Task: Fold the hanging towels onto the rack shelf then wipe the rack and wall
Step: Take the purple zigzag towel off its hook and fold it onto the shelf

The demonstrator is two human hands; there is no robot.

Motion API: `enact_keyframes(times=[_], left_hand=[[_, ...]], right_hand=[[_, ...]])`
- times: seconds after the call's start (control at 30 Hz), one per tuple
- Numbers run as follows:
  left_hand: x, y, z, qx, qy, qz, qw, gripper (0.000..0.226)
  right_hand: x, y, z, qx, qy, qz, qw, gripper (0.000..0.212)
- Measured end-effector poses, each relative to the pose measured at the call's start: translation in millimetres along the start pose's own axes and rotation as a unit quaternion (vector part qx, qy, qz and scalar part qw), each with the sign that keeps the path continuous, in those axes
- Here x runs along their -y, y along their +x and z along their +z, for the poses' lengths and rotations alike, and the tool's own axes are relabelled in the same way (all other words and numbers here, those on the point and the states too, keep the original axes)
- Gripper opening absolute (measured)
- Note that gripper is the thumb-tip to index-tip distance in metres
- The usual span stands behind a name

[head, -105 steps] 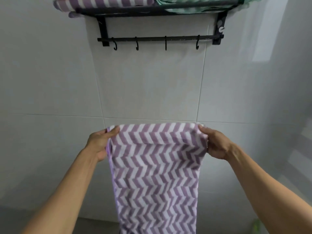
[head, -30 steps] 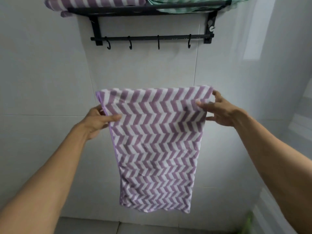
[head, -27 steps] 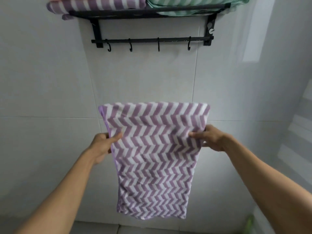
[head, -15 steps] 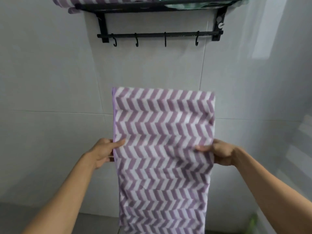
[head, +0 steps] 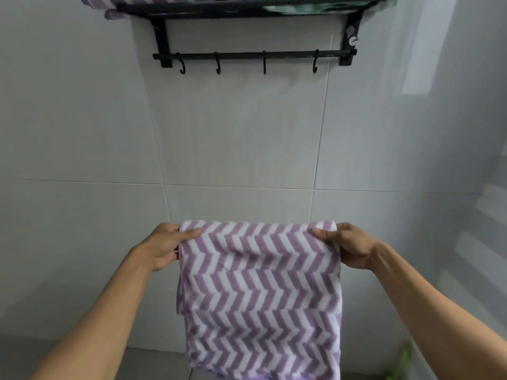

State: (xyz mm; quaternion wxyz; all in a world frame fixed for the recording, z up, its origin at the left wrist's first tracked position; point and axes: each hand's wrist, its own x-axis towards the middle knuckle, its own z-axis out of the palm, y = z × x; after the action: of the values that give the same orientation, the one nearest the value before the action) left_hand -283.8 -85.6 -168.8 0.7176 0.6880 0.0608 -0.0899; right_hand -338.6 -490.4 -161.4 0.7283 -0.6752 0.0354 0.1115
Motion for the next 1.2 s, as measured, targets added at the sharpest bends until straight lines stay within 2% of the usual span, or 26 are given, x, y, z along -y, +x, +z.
enact_keyframes(times=[0.07, 0.1, 0.2, 0.23, 0.33, 0.43, 0.53, 0.63, 0.7, 0.77, 0.83, 0.87, 0.93, 1.0, 1.1, 1.2], left_hand=[[2.3, -2.7, 2.5, -0.045, -0.002, -0.011, 0.999, 0.043], [0.1, -2.1, 3.4, -0.068, -0.028, -0.007, 0.997, 0.049], [-20.2, -1.2, 9.5, -0.084, -0.065, 0.042, 0.993, 0.088], [-28.1, -0.5, 12.7, -0.082, -0.050, 0.056, 0.994, 0.093], [-51.5, 0.9, 20.5, -0.115, -0.042, 0.104, 0.987, 0.079], [-69.8, 0.4, 21.6, -0.100, -0.096, 0.155, 0.978, 0.078], [-67.4, -0.2, 21.6, -0.094, -0.021, 0.146, 0.985, 0.074], [-64.8, 2.5, 21.3, -0.144, -0.040, 0.134, 0.980, 0.068], [-68.0, 4.2, 22.7, -0.164, -0.048, 0.128, 0.977, 0.063], [-71.9, 5.5, 25.1, -0.171, -0.048, 0.127, 0.976, 0.059], [-73.6, 3.8, 25.8, -0.158, -0.041, 0.124, 0.979, 0.056], [-73.8, 2.7, 24.4, -0.143, -0.031, 0.120, 0.982, 0.055], [-72.7, 0.3, 18.7, -0.094, 0.005, 0.110, 0.990, 0.056], [-67.6, 1.7, 13.0, -0.066, 0.047, 0.099, 0.992, 0.053], [-57.2, 4.4, 10.6, -0.111, 0.069, 0.110, 0.985, 0.044], [-49.0, 5.8, 10.9, -0.157, 0.066, 0.116, 0.979, 0.048]], right_hand=[[2.2, -2.9, -1.9, -0.012, -0.019, -0.004, 1.000, 0.063], [5.4, -3.0, -1.5, -0.029, -0.010, -0.010, 0.999, 0.059], [21.5, -0.4, 4.1, -0.072, 0.019, -0.024, 0.997, 0.045], [28.6, 1.7, 4.6, -0.081, 0.005, -0.026, 0.996, 0.038], [47.9, 5.3, 4.3, -0.113, -0.012, -0.039, 0.993, 0.022], [67.1, 6.9, 4.4, -0.138, -0.005, -0.062, 0.988, 0.034], [75.7, 9.4, 1.0, -0.166, -0.041, -0.074, 0.982, 0.051], [79.5, 16.9, 2.6, -0.199, 0.002, -0.105, 0.974, 0.039], [83.7, 20.6, 7.0, -0.211, 0.015, -0.119, 0.970, 0.038], [86.5, 20.9, 7.3, -0.194, 0.001, -0.123, 0.973, 0.036], [85.1, 17.4, 1.7, -0.137, -0.022, -0.108, 0.984, 0.022], [83.3, 13.9, -0.5, -0.112, -0.030, -0.100, 0.988, 0.022], [80.4, 8.6, -2.9, -0.094, -0.058, -0.091, 0.990, 0.036], [76.5, 8.7, -4.0, -0.110, -0.079, -0.098, 0.986, 0.035], [71.2, 11.4, -3.9, -0.129, -0.115, -0.085, 0.981, 0.026], [62.5, 12.9, -1.7, -0.136, -0.103, -0.089, 0.981, 0.022]])
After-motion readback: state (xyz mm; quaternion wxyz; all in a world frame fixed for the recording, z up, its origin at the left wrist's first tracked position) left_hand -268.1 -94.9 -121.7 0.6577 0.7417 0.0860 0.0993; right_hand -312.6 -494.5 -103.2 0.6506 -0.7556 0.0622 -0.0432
